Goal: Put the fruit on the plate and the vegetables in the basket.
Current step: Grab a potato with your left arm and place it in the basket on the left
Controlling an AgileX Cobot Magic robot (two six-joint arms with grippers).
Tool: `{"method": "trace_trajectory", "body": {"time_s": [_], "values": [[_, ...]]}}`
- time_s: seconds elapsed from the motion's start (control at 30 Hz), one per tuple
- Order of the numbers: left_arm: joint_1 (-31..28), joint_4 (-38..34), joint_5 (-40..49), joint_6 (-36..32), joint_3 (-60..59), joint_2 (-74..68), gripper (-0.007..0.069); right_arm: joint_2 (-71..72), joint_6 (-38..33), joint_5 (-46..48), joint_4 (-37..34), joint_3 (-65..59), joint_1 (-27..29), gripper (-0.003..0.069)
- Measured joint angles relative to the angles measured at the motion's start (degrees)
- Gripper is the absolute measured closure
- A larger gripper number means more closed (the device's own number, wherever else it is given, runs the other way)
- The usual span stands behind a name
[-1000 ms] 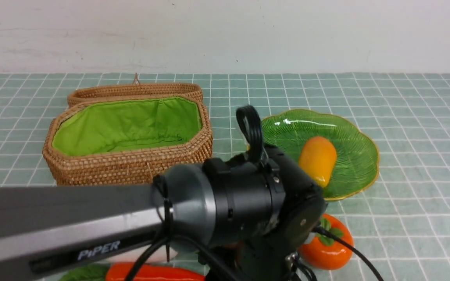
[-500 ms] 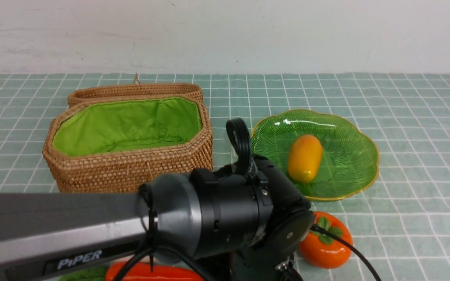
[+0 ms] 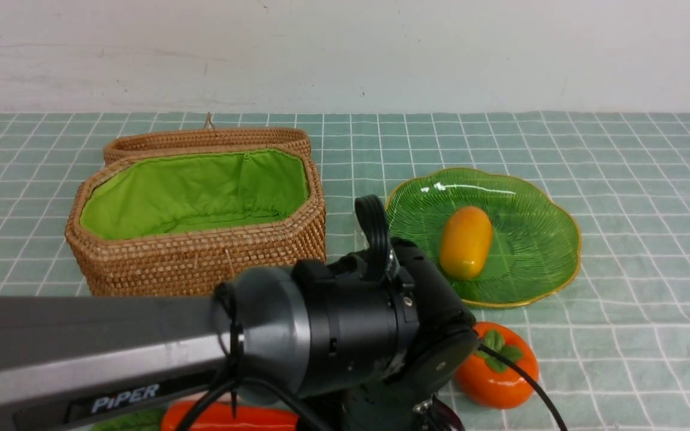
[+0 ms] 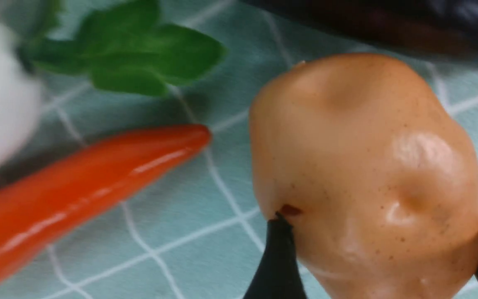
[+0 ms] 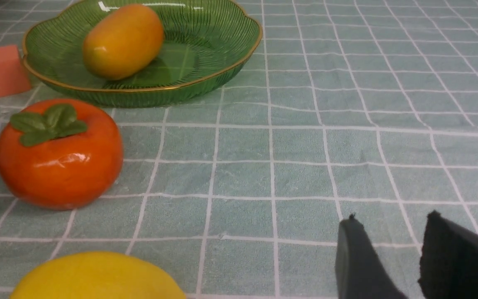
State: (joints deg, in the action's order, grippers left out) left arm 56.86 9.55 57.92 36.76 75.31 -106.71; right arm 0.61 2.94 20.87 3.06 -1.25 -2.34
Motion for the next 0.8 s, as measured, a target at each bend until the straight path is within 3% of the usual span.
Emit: {"method": "trace_trajectory", "body": {"time_s": [0.37,0.53,0.8], "values": [[0.0,0.29,0.84,0.34,0.05,-0.06,0.0074,0.0,0.0,0.0,0.0,0.0,0.0,0.0417],[0.0,0.53,5.57,0.51,0.87,-0.55,-0.0035,0.0,0.0,0.0,0.0,0.0,0.0,0.0417],[-0.12,0.71,6.65,0.51,1.71,4.97,-0.0036,0.0,0.0,0.0,0.0,0.0,0.0,0.0417]]}}
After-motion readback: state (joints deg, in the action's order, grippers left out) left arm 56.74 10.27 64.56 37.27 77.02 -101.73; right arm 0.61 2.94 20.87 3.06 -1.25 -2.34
